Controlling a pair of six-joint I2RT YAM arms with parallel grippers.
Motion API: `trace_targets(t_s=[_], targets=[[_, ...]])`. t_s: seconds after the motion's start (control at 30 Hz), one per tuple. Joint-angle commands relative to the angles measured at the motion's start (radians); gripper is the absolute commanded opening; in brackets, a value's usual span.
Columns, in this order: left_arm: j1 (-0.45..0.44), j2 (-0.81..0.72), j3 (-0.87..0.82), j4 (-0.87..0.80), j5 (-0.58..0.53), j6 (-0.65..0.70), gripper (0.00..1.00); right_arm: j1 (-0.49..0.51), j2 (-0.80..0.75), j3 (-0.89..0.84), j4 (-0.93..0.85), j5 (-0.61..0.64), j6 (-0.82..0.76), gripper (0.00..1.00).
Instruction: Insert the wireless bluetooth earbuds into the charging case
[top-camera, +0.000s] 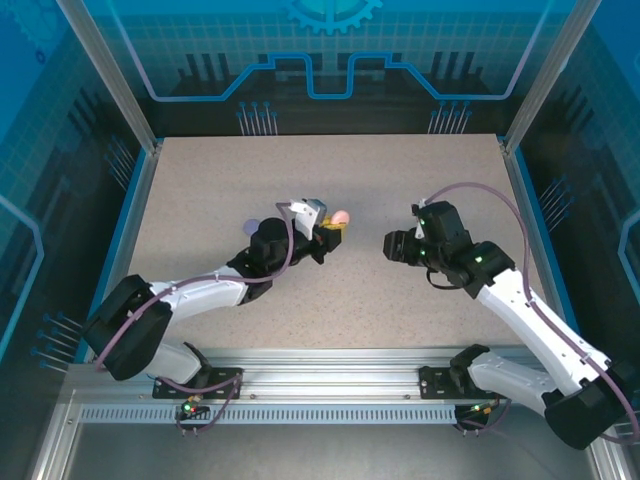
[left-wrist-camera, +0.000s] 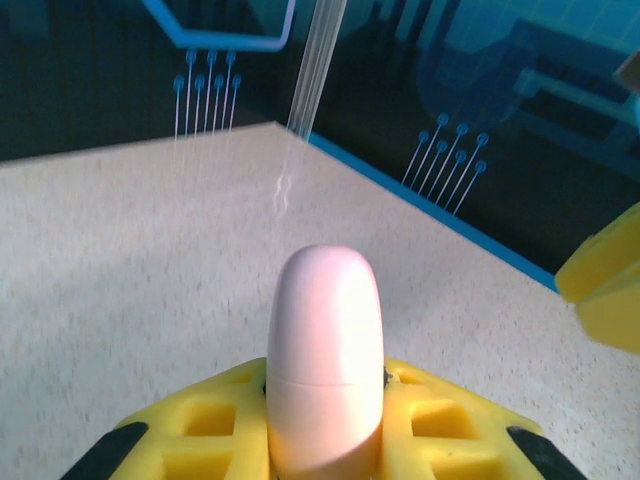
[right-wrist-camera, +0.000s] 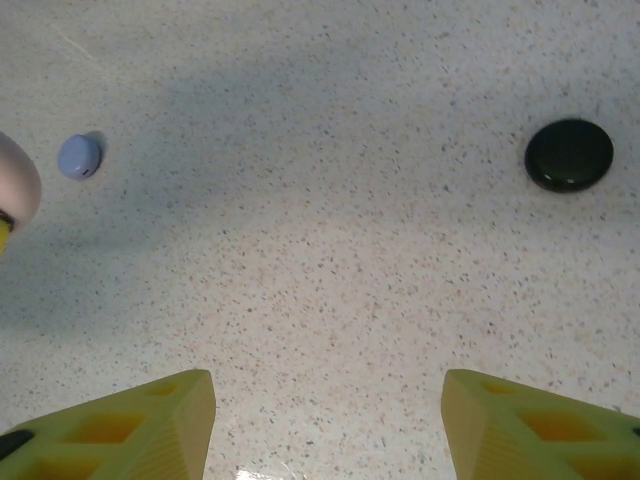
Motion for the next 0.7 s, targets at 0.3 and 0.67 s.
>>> trace_targets(t_s=[0.3, 0.67], targets=[[0.003, 0.068, 0.012, -0.203, -0.074, -0.217, 0.00, -0.012, -0.096, -0.096, 0.017, 0.046, 0.035, 0.63], [0.007, 0.220, 0.187, -0.334, -0.079, -0.254, 0.00, -0.030, -0.133, -0.115, 0.007, 0.051, 0.037, 0.63]])
